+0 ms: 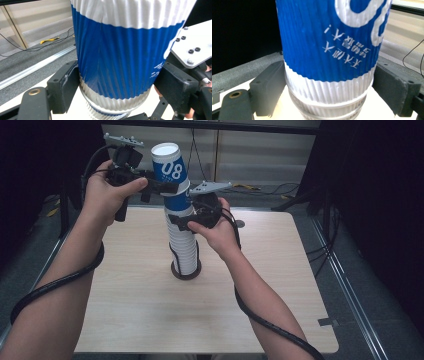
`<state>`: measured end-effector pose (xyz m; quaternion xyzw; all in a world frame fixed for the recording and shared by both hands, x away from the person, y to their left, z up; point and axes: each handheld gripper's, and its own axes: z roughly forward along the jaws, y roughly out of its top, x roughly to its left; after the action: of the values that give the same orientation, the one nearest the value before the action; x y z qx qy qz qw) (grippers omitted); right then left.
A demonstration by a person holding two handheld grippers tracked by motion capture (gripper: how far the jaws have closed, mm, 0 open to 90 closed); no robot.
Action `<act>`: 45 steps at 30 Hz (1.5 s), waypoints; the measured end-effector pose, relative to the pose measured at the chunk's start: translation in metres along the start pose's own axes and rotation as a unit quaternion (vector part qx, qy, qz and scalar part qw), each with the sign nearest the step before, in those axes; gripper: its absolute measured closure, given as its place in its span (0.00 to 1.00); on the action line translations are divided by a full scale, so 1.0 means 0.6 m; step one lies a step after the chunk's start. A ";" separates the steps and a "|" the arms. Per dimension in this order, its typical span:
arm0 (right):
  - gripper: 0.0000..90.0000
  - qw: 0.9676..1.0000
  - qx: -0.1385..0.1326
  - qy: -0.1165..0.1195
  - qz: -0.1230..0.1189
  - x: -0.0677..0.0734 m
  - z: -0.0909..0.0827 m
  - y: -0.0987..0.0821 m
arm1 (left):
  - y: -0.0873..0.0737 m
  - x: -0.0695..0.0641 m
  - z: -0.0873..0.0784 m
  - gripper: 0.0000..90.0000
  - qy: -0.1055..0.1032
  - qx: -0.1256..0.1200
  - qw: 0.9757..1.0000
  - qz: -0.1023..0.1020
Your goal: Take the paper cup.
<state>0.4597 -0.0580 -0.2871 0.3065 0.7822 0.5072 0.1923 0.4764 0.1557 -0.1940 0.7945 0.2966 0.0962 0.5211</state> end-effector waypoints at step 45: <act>0.15 1.000 -0.003 -0.005 -0.006 0.001 -0.002 -0.006 | -0.020 0.020 -0.078 0.24 0.005 -0.027 0.999 -0.021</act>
<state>0.4574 -0.0591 -0.2898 0.3040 0.7816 0.5065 0.2004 0.4599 0.2017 -0.1862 0.7732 0.3133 0.0968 0.5428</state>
